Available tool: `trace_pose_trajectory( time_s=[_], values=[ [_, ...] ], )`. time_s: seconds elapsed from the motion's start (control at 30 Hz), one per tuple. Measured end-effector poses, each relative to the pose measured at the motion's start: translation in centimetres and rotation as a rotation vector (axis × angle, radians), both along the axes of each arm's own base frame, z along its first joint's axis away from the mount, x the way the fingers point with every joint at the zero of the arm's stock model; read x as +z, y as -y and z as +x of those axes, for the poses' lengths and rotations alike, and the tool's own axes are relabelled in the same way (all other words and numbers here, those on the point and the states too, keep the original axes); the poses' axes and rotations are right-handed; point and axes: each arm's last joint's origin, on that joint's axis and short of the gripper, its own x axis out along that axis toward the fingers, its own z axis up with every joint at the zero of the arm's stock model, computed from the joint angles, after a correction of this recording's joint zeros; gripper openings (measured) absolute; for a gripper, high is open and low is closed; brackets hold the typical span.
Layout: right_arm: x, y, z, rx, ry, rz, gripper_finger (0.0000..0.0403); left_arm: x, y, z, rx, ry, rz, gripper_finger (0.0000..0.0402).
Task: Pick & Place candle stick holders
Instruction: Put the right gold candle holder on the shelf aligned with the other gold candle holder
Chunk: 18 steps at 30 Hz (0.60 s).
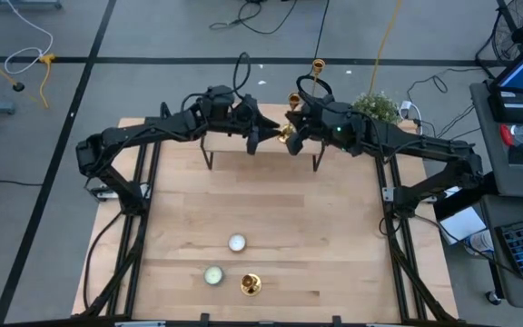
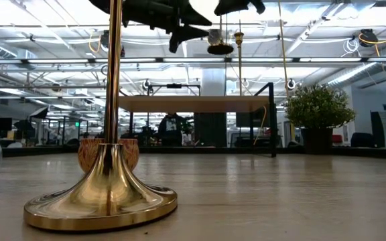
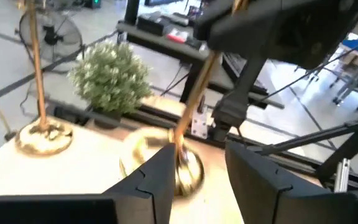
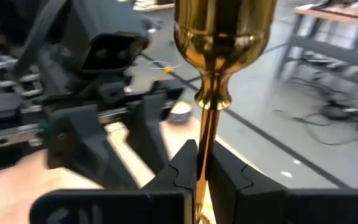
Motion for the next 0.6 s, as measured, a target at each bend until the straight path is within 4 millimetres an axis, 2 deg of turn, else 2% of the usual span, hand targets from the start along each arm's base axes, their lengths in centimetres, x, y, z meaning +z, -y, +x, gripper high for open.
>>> trace_pose_trajectory(
  time_s=[0.17,0.37,0.5,0.6],
  values=[
    [-1.4,1.1,-0.2,-0.099,-0.088,-0.036,0.0012,-0.3,-0.4,-0.3,-0.007,-0.031,-0.029,0.0171],
    [-5.6,3.0,-0.3,-0.215,-0.159,-0.04,0.0012,0.1,0.0,-0.6,-0.029,-0.026,-0.045,0.0176],
    [-7.6,3.3,-0.1,-0.228,-0.148,-0.043,0.0012,1.3,0.6,-1.3,-0.03,0.007,-0.051,0.0177],
    [-8.1,3.3,-0.1,-0.239,-0.121,-0.053,0.0012,2.5,1.0,-2.1,-0.017,0.037,-0.034,0.0177]
  ],
)
